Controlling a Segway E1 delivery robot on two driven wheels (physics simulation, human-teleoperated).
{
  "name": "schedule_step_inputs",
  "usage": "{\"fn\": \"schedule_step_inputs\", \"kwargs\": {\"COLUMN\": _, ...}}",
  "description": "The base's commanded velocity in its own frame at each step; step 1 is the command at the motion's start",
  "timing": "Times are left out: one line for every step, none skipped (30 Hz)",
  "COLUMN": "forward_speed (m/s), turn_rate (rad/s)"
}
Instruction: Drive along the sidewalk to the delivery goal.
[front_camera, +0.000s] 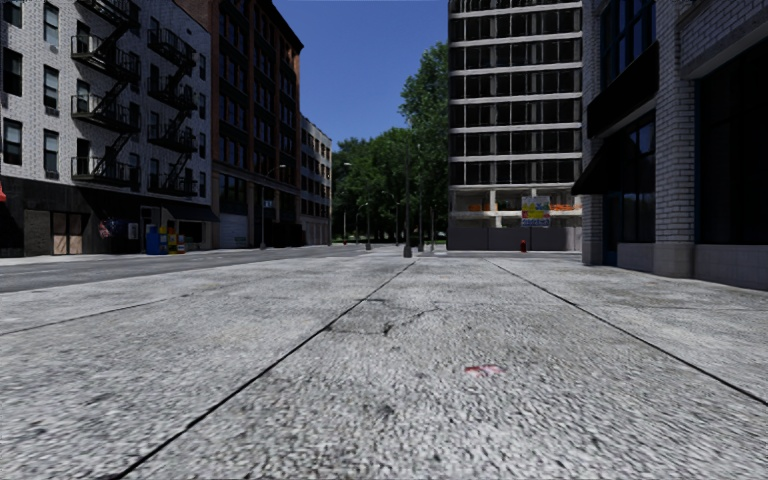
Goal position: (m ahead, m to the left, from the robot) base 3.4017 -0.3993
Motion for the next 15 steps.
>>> {"fn": "schedule_step_inputs", "kwargs": {"forward_speed": 2.00, "turn_rate": -0.19}}
{"fn": "schedule_step_inputs", "kwargs": {"forward_speed": 2.00, "turn_rate": -0.19}}
{"fn": "schedule_step_inputs", "kwargs": {"forward_speed": 2.00, "turn_rate": -0.19}}
{"fn": "schedule_step_inputs", "kwargs": {"forward_speed": 2.00, "turn_rate": -0.19}}
{"fn": "schedule_step_inputs", "kwargs": {"forward_speed": 2.00, "turn_rate": -0.19}}
{"fn": "schedule_step_inputs", "kwargs": {"forward_speed": 2.00, "turn_rate": -0.19}}
{"fn": "schedule_step_inputs", "kwargs": {"forward_speed": 2.00, "turn_rate": -0.19}}
{"fn": "schedule_step_inputs", "kwargs": {"forward_speed": 2.00, "turn_rate": -0.19}}
{"fn": "schedule_step_inputs", "kwargs": {"forward_speed": 2.00, "turn_rate": -0.19}}
{"fn": "schedule_step_inputs", "kwargs": {"forward_speed": 2.00, "turn_rate": -0.19}}
{"fn": "schedule_step_inputs", "kwargs": {"forward_speed": 2.00, "turn_rate": -0.19}}
{"fn": "schedule_step_inputs", "kwargs": {"forward_speed": 2.00, "turn_rate": -0.19}}
{"fn": "schedule_step_inputs", "kwargs": {"forward_speed": 2.00, "turn_rate": -0.18}}
{"fn": "schedule_step_inputs", "kwargs": {"forward_speed": 2.00, "turn_rate": -0.18}}
{"fn": "schedule_step_inputs", "kwargs": {"forward_speed": 2.00, "turn_rate": -0.18}}
